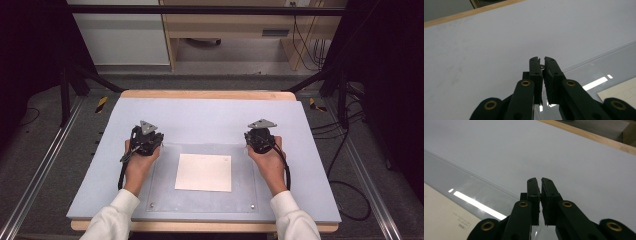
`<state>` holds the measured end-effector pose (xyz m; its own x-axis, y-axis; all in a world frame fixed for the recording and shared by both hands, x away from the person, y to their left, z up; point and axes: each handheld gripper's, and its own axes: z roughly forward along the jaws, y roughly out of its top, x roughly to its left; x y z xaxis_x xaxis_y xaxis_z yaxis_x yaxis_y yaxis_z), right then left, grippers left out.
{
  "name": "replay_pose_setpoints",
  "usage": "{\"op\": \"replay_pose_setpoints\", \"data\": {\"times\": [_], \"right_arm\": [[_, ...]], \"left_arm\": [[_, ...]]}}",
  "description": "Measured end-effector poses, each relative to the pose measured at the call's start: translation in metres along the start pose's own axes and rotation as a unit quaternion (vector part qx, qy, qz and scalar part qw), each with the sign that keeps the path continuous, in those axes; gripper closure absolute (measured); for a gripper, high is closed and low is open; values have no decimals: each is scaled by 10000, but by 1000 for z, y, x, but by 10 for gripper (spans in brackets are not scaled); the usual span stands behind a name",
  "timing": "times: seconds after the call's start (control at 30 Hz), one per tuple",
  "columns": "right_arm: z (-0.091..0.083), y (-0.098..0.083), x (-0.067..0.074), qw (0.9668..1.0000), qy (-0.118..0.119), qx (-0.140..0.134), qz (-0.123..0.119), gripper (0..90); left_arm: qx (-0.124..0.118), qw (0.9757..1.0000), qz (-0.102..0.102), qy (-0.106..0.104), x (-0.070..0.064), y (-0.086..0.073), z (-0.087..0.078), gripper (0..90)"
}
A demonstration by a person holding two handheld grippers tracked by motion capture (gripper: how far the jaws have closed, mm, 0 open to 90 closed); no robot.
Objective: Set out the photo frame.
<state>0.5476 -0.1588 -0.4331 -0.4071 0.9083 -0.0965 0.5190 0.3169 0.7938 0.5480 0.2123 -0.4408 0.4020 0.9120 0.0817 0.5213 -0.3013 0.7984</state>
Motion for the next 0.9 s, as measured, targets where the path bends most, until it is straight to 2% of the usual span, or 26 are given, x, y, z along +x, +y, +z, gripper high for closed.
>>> {"op": "replay_pose_setpoints", "data": {"times": [0.13,0.27,0.33,0.5,0.8,0.9], "right_arm": [[0,1,-1,10000,15,19,16,859],[0,3,-1,9999,15,97,68,860],[0,3,-1,9999,23,98,83,860],[0,-1,-1,10000,32,-2,66,859],[2,-5,-1,9999,51,-143,21,834],[4,-5,-1,9999,41,-164,-4,828]], "left_arm": [[106,9999,63,37,-1,3,0,840],[158,9999,-41,-34,1,4,0,844],[117,9999,-73,-54,2,3,0,846],[-284,9995,-144,35,-1,-8,1,846],[-400,9992,-16,90,-2,-11,2,830],[-391,9992,-38,91,-2,-11,4,826]]}}
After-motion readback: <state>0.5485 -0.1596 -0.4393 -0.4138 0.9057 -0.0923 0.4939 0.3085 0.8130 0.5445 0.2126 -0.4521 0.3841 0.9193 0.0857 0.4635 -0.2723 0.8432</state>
